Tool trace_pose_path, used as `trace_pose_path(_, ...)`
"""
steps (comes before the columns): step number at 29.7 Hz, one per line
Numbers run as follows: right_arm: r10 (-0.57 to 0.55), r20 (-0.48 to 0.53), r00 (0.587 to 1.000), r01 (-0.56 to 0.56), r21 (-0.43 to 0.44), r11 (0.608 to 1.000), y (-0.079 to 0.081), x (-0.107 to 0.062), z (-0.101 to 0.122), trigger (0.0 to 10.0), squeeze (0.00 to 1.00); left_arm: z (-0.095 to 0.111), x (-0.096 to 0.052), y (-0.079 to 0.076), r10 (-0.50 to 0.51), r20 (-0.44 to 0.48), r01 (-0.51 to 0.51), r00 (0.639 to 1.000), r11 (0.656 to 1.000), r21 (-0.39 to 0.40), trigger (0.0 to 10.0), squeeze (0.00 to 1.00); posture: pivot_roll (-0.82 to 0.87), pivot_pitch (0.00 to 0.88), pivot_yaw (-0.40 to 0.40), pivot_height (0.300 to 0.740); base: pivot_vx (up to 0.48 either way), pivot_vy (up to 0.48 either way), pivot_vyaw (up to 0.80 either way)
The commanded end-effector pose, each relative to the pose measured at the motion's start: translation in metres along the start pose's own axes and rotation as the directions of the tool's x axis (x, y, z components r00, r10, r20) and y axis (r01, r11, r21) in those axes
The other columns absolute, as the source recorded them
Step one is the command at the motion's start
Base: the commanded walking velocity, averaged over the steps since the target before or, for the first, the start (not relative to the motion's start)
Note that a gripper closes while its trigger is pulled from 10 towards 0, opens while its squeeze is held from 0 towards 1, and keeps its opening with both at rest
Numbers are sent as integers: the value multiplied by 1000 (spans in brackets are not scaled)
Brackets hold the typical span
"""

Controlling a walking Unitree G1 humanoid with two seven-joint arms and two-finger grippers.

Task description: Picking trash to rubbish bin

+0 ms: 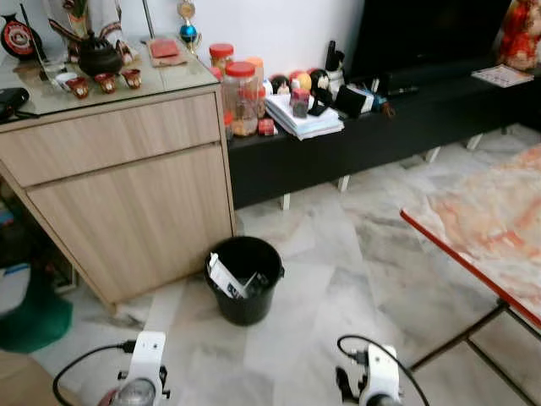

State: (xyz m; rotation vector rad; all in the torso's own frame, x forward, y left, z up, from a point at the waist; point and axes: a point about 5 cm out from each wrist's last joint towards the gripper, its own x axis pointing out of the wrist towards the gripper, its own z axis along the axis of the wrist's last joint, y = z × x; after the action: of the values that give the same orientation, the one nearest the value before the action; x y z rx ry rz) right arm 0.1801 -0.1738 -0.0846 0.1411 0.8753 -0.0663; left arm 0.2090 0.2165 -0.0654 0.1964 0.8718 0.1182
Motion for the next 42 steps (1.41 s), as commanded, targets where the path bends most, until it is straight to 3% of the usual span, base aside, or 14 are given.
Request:
trace_pose_path(1,3,24,1000,-3,8,1000,2,1,6,10000,0,4,1,1,-1,20,0,1000,999,54,10000,0,-104,9,-6,740,0,0,0)
trace_pose_path(8,23,82,996,-21,-23,1000,7,4,19,10000,0,41,2,-12,-48,205,16,978,988,154,10000,0,-89,13,-8,740,0,0,0)
trace_pose_path(12,70,221,973,-46,-109,993,15,7,53,10000,0,80,0,-19,-51,369,-15,928,985,173,10000,0,-95,13,-2,740,0,0,0)
trace_pose_path(15,91,272,958,-58,-128,990,18,7,66,10000,0,92,-2,-21,-51,418,-23,907,985,171,10000,0,-99,13,-1,740,0,0,0)
trace_pose_path(16,129,368,921,-82,-141,987,26,7,92,10000,0,113,-5,-25,-62,496,-23,866,986,162,10000,0,-99,13,-1,740,0,0,0)
trace_pose_path(19,185,506,842,-113,-170,979,42,2,135,10000,0,143,-12,-41,-116,574,56,810,991,120,10000,0,-98,9,3,740,0,0,0)
trace_pose_path(24,231,617,752,-143,-189,971,63,-6,177,10000,0,174,-26,-69,-213,670,163,712,977,137,10000,0,-98,2,3,740,0,0,0)
trace_pose_path(25,231,617,752,-143,-189,971,63,-6,177,10000,0,174,-26,-69,-213,670,163,712,977,137,10000,0,-98,2,3,740,0,0,0)
trace_pose_path(26,251,661,708,-158,-197,967,73,-11,193,10000,0,195,-32,-68,-165,710,210,685,977,24,10000,0,-101,1,3,740,0,0,0)
trace_pose_path(27,261,687,678,-168,-201,965,78,-15,203,10000,0,209,-36,-66,-131,734,211,667,977,-18,10000,0,-101,1,3,740,0,0,0)
trace_pose_path(33,253,741,622,-162,-194,967,77,-22,216,10000,0,227,-44,-44,-76,815,-5,575,995,97,10000,0,-104,0,5,740,0,0,0)
trace_pose_path(36,236,762,602,-142,-189,972,73,-24,218,10000,0,224,-41,-31,-44,813,-36,580,996,79,10000,0,-112,0,10,740,0,0,0)
trace_pose_path(39,191,790,582,-112,-155,982,62,-27,220,10000,0,220,-43,-9,29,836,-73,548,997,13,10000,0,-115,0,12,740,0,0,-533)
trace_pose_path(42,178,796,579,-100,-148,984,59,-28,220,10000,0,218,-44,-3,53,842,-84,536,996,-10,10000,0,-112,0,12,740,0,0,-800)
